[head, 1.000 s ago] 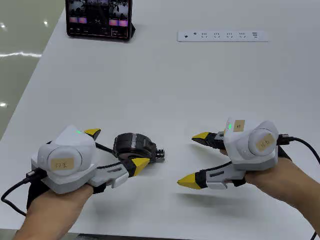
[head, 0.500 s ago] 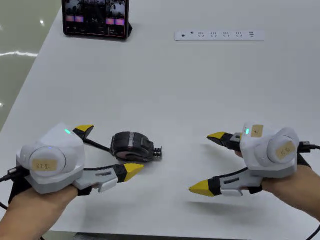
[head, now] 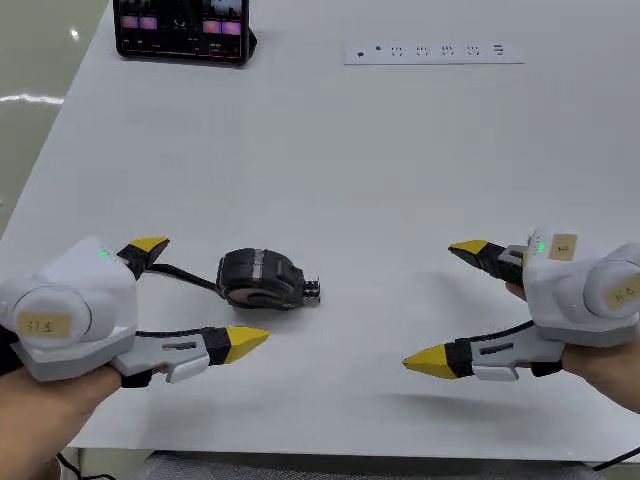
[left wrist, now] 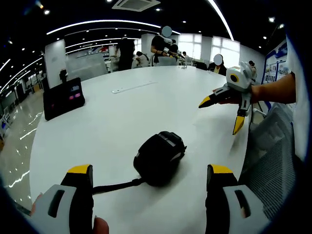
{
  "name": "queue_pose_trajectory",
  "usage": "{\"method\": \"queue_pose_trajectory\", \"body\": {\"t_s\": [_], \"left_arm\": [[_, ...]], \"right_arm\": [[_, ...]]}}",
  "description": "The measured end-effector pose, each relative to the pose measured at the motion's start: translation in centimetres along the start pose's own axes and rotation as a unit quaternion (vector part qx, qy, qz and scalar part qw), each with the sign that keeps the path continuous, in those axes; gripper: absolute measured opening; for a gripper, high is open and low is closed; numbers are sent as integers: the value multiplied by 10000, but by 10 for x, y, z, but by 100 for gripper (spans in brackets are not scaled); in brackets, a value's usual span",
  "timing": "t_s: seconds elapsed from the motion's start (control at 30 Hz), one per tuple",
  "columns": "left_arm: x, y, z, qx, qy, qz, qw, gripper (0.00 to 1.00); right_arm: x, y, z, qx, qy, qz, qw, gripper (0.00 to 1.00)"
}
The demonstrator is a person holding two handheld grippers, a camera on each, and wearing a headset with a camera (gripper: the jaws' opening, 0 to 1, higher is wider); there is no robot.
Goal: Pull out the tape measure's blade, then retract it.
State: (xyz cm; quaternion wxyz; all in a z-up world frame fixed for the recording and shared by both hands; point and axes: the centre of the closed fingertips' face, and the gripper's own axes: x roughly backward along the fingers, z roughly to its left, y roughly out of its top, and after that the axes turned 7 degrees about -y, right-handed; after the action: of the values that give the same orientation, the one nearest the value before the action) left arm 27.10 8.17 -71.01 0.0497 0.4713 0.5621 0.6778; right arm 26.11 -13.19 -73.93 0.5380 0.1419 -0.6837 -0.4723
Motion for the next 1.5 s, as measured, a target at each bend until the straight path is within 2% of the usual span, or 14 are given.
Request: {"method": "queue_pose_trajectory", "body": {"t_s": [0.2, 0.33, 0.9, 1.23, 1.5], "left_arm": [[3, 0, 2, 21, -4, -21, 10000, 94], [3, -2, 0, -40, -56, 15, 10000, 95], [7, -2, -14, -83, -334, -97, 9994, 98], [10, -5, -21, -203, -482, -65, 9986, 99], [14, -11, -24, -242, -602, -22, 9979, 99]], "right_arm": [[10, -7, -7, -75, -108, 55, 9999, 91], [15, -10, -7, -72, -142, 104, 9998, 91], [38, -13, -12, -183, -346, 83, 9992, 90], [51, -19, -17, -312, -453, 25, 9985, 89], [54, -24, -15, -314, -456, 34, 9985, 90]]}}
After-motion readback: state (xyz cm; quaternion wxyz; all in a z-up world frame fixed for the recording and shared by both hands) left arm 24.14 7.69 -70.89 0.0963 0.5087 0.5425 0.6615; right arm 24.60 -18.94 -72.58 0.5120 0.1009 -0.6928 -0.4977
